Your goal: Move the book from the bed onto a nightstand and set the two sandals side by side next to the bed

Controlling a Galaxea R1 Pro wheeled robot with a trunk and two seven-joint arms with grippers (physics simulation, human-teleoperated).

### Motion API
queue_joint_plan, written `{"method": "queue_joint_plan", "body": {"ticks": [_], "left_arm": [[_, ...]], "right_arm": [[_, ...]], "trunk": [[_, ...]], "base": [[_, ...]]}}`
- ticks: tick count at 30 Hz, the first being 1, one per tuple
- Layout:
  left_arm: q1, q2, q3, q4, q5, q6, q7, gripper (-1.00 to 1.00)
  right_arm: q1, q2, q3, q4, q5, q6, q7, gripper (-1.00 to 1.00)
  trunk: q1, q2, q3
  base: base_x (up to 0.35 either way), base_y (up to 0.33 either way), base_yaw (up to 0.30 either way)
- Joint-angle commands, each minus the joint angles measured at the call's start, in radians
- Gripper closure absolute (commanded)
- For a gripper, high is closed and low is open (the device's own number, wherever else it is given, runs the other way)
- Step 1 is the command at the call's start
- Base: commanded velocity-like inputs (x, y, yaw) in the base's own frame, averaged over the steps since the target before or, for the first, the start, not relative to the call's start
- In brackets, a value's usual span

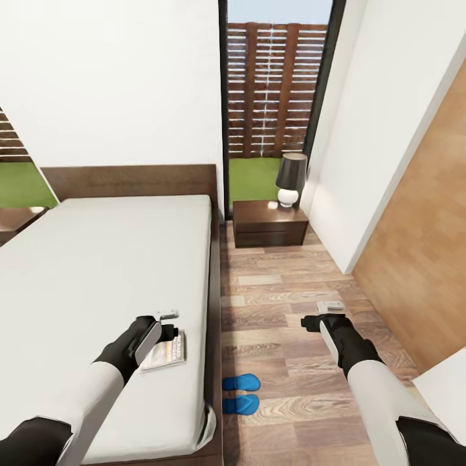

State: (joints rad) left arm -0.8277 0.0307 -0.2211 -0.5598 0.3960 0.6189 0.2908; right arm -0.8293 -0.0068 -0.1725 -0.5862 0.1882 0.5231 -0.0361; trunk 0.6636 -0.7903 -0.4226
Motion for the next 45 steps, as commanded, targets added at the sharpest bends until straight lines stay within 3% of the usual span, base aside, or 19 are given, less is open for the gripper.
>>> {"method": "queue_joint_plan", "body": {"ticks": [1, 16, 19, 23, 24, 32, 36, 45], "left_arm": [[-0.001, 0.001, -0.008, -0.002, 0.011, 0.003, 0.008, -1.0], [-0.002, -0.001, -0.017, 0.006, 0.012, 0.007, 0.009, -1.0], [-0.009, -0.013, -0.021, 0.004, 0.011, 0.042, 0.013, -1.0], [-0.069, -0.029, -0.024, 0.003, 0.005, 0.181, 0.024, -1.0], [-0.135, -0.025, -0.022, 0.005, 0.004, 0.24, 0.027, -1.0], [-0.253, 0.003, -0.021, 0.051, 0.005, 0.279, 0.028, -1.0], [-0.272, 0.007, -0.021, 0.056, 0.003, 0.283, 0.028, -1.0], [-0.292, 0.024, -0.016, 0.021, 0.0, 0.287, 0.031, -1.0]], "right_arm": [[-0.001, 0.001, -0.002, -0.001, 0.009, 0.005, 0.002, -1.0], [-0.001, 0.002, -0.001, -0.009, 0.01, 0.0, 0.006, -1.0], [-0.001, 0.003, -0.001, -0.01, 0.01, 0.0, 0.007, -1.0], [-0.001, 0.003, -0.001, -0.016, 0.01, -0.001, 0.007, -1.0], [-0.001, 0.004, -0.002, -0.045, 0.006, 0.002, 0.008, -1.0], [0.024, 0.004, -0.003, -0.18, -0.002, 0.038, 0.008, -1.0], [0.039, 0.004, -0.003, -0.227, -0.003, 0.055, 0.008, -1.0], [0.064, 0.005, -0.003, -0.469, -0.005, 0.107, 0.008, -1.0]], "trunk": [[0.001, -0.001, -0.001], [0.001, -0.001, -0.001], [0.001, -0.001, -0.001], [0.001, -0.001, -0.001], [0.001, -0.001, -0.001], [0.001, -0.001, -0.002], [0.001, -0.001, -0.005], [0.008, -0.015, -0.025]], "base": [[0.248, 0.0, 0.0], [0.058, 0.0, 0.0], [0.0, 0.0, 0.0], [0.0, 0.0, 0.0], [0.0, 0.0, 0.0], [0.0, 0.0, 0.0], [0.0, 0.0, 0.0], [0.0, 0.0, 0.0]]}}
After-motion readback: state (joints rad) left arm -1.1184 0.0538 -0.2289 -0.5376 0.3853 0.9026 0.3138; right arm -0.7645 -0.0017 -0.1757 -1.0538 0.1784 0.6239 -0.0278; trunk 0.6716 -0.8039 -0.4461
